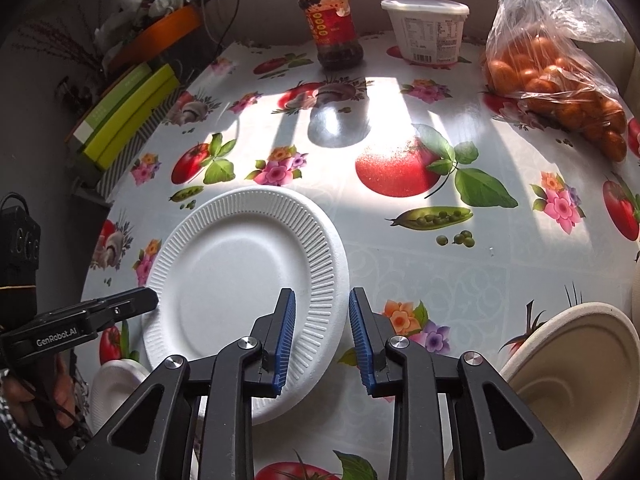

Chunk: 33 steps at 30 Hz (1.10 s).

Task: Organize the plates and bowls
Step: 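Move the left gripper to the rim of the next white plate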

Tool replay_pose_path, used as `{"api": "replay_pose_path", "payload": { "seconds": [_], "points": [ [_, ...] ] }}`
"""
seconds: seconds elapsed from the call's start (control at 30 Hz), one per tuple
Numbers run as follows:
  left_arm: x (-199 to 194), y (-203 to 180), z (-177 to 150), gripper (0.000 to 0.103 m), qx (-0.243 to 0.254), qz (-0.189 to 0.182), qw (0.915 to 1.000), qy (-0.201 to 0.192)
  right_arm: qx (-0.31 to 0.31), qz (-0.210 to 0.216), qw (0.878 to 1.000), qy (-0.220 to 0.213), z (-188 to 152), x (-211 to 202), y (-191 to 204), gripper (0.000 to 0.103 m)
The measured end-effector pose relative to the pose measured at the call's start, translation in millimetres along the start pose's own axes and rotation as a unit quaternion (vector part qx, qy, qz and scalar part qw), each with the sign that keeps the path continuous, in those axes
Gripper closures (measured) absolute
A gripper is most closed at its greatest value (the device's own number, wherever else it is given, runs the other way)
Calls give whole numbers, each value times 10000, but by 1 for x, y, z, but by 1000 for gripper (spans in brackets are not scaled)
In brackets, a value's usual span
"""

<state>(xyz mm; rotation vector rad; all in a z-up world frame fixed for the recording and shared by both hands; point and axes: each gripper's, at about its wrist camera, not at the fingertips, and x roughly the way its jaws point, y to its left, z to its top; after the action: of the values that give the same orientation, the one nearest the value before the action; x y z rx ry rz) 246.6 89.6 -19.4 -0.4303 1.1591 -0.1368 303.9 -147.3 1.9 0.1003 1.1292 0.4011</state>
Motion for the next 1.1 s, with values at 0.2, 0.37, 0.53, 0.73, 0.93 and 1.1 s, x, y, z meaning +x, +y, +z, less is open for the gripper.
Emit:
{"api": "replay_pose_path", "payload": {
  "seconds": [0.2,0.37,0.53,0.73,0.93,1.1],
  "points": [
    [-1,0,0,81,-7,45,10000,-32,1,1,10000,-16,-1,0,-1,80],
    [-1,3,0,81,-29,106,9999,-38,55,-1,10000,-7,-1,-1,-3,80],
    [0,4,-1,81,-38,131,9999,-41,114,-20,9999,-35,-1,-3,-5,80],
    [0,3,-2,81,-35,94,9999,-31,94,47,9999,47,-2,1,-3,80],
    [0,2,-1,82,-24,85,9999,-69,25,9,10000,62,-4,3,0,82],
    [0,1,-2,85,-9,103,9999,-94,-1,0,10000,43,-4,3,0,82]
  ]
}}
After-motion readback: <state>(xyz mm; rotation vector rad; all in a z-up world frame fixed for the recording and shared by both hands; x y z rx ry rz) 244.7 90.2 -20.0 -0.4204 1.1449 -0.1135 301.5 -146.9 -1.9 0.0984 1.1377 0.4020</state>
